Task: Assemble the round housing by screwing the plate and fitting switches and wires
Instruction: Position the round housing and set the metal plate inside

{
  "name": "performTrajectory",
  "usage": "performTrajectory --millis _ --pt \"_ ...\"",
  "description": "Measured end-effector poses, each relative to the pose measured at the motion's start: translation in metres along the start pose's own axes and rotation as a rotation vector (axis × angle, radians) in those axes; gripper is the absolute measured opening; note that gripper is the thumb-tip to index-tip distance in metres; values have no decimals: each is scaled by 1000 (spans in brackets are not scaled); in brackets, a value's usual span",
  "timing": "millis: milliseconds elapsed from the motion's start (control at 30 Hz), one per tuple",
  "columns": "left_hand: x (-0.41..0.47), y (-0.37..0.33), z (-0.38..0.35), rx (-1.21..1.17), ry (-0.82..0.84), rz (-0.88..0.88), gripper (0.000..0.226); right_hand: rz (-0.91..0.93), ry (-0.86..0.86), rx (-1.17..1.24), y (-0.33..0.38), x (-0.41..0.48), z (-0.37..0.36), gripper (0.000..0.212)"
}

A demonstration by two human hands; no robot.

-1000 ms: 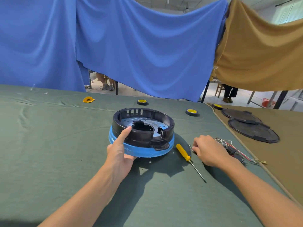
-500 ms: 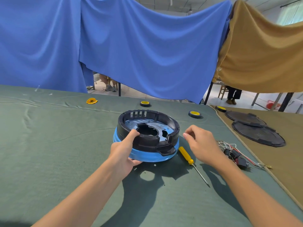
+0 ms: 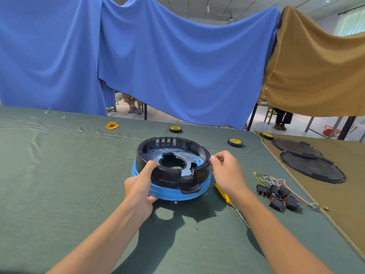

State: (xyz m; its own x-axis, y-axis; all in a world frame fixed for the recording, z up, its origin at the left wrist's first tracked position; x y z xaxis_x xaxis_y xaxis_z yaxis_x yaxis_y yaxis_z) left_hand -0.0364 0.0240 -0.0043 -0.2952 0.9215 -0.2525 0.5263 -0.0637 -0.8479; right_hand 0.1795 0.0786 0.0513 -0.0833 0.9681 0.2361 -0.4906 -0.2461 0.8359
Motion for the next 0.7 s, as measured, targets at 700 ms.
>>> performTrajectory --millis 700 --pt "-11 -76 -4 418 -196 -477 76 -154 23 408 4 32 -40 16"
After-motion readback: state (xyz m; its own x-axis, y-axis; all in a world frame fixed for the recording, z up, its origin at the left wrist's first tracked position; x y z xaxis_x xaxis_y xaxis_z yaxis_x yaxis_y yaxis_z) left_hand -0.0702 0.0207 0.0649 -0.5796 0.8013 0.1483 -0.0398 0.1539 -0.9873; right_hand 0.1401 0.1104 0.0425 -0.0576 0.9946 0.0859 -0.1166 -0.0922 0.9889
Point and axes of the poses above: each hand's wrist, its own x-axis towards the middle knuckle, its own z-axis out of the back of the hand, y = z × x, the point moved 5 cm from there along x, towards the middle knuckle, and after that the axes turned 10 degrees about y, right-handed, at the moved point
